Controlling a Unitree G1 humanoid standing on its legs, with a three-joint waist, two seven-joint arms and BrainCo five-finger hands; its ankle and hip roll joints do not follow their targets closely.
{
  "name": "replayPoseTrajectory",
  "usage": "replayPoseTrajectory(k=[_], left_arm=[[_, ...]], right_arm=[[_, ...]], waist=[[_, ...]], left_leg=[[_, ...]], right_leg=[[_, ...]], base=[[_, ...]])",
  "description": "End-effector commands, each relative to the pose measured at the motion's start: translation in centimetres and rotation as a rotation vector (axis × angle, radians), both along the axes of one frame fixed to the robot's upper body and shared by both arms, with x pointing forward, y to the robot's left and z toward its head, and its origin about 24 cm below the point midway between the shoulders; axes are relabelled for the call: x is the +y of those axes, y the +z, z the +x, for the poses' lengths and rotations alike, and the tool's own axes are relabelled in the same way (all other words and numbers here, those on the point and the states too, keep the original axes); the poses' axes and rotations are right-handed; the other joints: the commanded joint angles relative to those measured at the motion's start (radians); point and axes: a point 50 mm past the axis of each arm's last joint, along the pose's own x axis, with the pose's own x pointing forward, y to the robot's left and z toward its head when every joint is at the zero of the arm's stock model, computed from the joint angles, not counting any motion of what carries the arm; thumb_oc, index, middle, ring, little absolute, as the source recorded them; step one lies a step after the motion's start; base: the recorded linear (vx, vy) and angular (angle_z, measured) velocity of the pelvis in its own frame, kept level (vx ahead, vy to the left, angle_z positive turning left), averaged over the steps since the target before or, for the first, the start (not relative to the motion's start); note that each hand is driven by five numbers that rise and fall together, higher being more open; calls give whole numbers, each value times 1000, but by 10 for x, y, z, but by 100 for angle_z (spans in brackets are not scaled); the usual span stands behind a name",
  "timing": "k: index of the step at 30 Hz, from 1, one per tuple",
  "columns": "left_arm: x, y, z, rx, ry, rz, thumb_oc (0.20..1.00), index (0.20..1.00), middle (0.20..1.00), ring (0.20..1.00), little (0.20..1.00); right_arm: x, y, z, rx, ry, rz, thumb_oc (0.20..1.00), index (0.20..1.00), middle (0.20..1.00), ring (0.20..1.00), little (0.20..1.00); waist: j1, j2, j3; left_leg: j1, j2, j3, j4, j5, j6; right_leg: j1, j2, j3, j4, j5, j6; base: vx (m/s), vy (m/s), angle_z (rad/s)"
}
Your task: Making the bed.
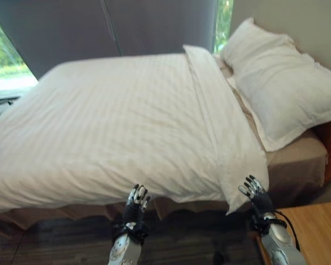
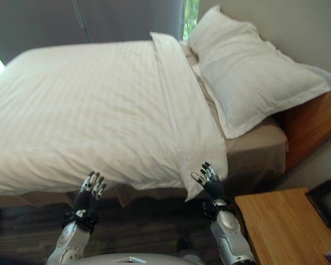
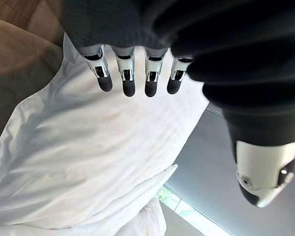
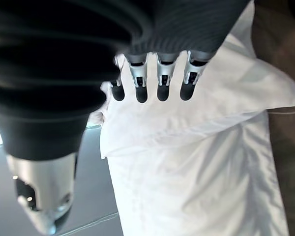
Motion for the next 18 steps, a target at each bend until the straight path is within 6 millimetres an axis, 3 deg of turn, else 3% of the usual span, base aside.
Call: replayPoseTrajectory(k=[1,2,4,5,6,7,8,9,10,11,12,13,14,15,16,17,18], left_arm=[[23,29,17,-159,19,134,1000,1000,1000,1000,1000],[23,30,19,-168,25,131,1000,1000,1000,1000,1000],[21,30,26,-176,47,96,1000,1000,1000,1000,1000],[19,33,29,-194,36,83,1000,1000,1000,1000,1000],[18,35,29,-204,37,88,1000,1000,1000,1000,1000],[18,35,29,-204,37,88,1000,1000,1000,1000,1000],[15,37,30,-215,56,37,1000,1000,1000,1000,1000],[15,37,30,-216,56,36,1000,1000,1000,1000,1000],[7,32,30,-204,58,-26,1000,1000,1000,1000,1000],[7,28,26,-182,61,-47,1000,1000,1000,1000,1000],[7,28,26,-182,60,-47,1000,1000,1000,1000,1000],[6,18,13,-133,49,-59,1000,1000,1000,1000,1000],[7,18,9,-128,34,-48,1000,1000,1000,1000,1000],[14,18,4,-115,25,-4,1000,1000,1000,1000,1000],[14,18,4,-115,25,-4,1000,1000,1000,1000,1000],[16,20,4,-123,18,5,1000,1000,1000,1000,1000],[15,20,2,-123,4,9,1000,1000,1000,1000,1000]], right_arm=[[5,34,21,-188,14,3,1000,1000,1000,1000,1000],[5,35,21,-198,22,0,1000,1000,1000,1000,1000],[3,37,22,-210,20,-14,1000,1000,1000,1000,1000],[2,39,22,-218,9,-4,1000,1000,1000,1000,1000],[0,37,25,-210,19,11,1000,1000,1000,1000,1000],[0,37,25,-210,19,11,1000,1000,1000,1000,1000],[-8,41,25,-221,0,6,1000,1000,1000,1000,1000],[-8,41,25,-221,0,6,1000,1000,1000,1000,1000],[-25,48,26,-244,-43,-44,1000,1000,1000,1000,1000],[-31,49,25,-240,-76,-63,1000,1000,1000,1000,1000],[-31,49,25,-240,-76,-63,1000,1000,1000,1000,1000],[-39,42,20,-207,-149,-37,1000,1000,1000,1000,1000],[-41,38,17,-193,-193,3,1000,1000,1000,1000,1000],[-41,32,13,-174,-260,77,1000,1000,1000,1000,1000],[-41,31,13,-174,-260,77,1000,1000,1000,1000,1000],[-39,32,13,-181,-265,97,1000,1000,1000,1000,1000],[-33,31,11,-180,-262,130,1000,1000,1000,1000,1000]], waist=[[-17,-6,1],[-12,3,-4],[-17,4,-17],[-1,-2,-14],[28,-9,-17],[26,-9,-17],[48,-5,-4],[45,-1,-7],[32,-25,20],[25,-39,21],[25,-39,21],[23,-58,9],[18,-61,0],[-4,-59,-16],[-5,-59,-16],[-15,-52,-21],[-29,-30,-40]], left_leg=[[-50,24,-137,36,37,-22],[-68,29,-183,37,44,-32],[-104,18,-283,40,65,-43],[-131,14,-336,50,76,-57],[-173,22,-386,21,126,-86],[-174,22,-388,21,126,-86],[-224,20,-425,-11,206,-106],[-231,23,-429,-12,209,-108],[-269,29,-245,40,171,-68],[-248,46,-137,118,125,-58],[-249,46,-137,118,125,-58],[-204,39,-66,172,56,-53],[-180,40,-45,171,37,-49],[-112,59,16,207,25,-51],[-112,59,15,208,25,-51],[-77,64,53,194,9,-49],[-40,53,96,90,6,-51]], right_leg=[[36,28,95,128,-79,46],[53,17,140,84,-102,28],[85,56,297,4,-131,12],[113,76,338,-5,-155,11],[140,84,290,-92,-147,-22],[141,84,288,-93,-147,-23],[158,102,232,-124,-151,-44],[153,105,229,-126,-147,-44],[144,77,131,-124,-134,-43],[131,61,71,-133,-113,-41],[130,61,71,-133,-113,-41],[125,30,1,-163,-90,-42],[122,20,-21,-169,-83,-42],[116,8,-88,-167,-75,-42],[116,8,-89,-167,-75,-42],[113,6,-126,-170,-78,-42],[112,9,-180,-184,-71,-36]], base=[[15,-172,170],[10,-169,148],[-25,-262,75],[-160,-450,155],[-159,-374,248],[-283,-486,248],[-189,-250,158],[-426,-392,91],[-389,-231,160],[-382,-230,187],[-321,-163,218],[-234,-85,119],[-341,-125,135],[-165,-50,89],[-187,-40,145],[-147,46,132],[-174,72,135]])
